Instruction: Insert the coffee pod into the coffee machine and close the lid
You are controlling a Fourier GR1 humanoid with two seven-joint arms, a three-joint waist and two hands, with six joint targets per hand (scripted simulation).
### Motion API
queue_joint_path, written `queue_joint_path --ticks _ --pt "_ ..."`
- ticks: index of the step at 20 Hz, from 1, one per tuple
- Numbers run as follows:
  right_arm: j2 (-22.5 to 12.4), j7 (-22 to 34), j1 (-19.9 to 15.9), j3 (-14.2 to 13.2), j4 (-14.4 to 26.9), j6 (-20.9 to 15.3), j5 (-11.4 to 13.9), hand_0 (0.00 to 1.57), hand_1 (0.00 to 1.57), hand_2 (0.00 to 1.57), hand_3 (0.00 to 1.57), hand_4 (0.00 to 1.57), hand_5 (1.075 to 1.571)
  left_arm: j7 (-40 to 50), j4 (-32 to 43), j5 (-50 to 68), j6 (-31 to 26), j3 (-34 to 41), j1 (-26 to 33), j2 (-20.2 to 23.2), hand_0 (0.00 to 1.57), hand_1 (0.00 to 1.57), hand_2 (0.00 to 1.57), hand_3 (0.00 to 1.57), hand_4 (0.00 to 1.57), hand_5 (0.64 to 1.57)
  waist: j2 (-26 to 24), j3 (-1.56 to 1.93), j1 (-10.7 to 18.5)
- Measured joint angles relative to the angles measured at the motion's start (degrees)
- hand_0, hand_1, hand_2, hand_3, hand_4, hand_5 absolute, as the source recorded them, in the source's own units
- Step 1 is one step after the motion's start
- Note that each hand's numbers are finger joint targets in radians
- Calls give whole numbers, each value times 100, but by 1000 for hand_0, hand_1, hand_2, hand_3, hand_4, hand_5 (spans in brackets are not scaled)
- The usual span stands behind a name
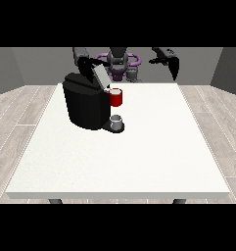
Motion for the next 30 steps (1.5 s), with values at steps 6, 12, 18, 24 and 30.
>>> queue_joint_path --ticks 6,12,18,24,30 --pt "0 -175 -188 -19 145 31 46 0 0 0 0 0 1571 85 -51 87 21 -19 -38 41 0 0 0 0 131 1571 46 4 62" --pt "101 -116 -462 84 331 -24 199 0 0 0 0 154 1571 36 82 66 143 10 -170 126 0 0 0 0 156 1571 156 12 41" --pt "164 46 -746 215 509 -61 422 0 0 0 0 173 1571 155 35 121 129 -76 -132 124 0 0 0 0 0 1571 76 16 150" --pt "247 -96 -984 345 616 -164 707 0 0 0 0 142 1571 -185 72 101 111 -162 -167 98 0 0 0 0 202 1571 183 17 177" --pt "447 -44 -1120 369 657 -213 751 0 0 0 0 67 1571 -356 -38 96 135 -309 -82 -35 0 0 0 0 192 1571 9 18 177"
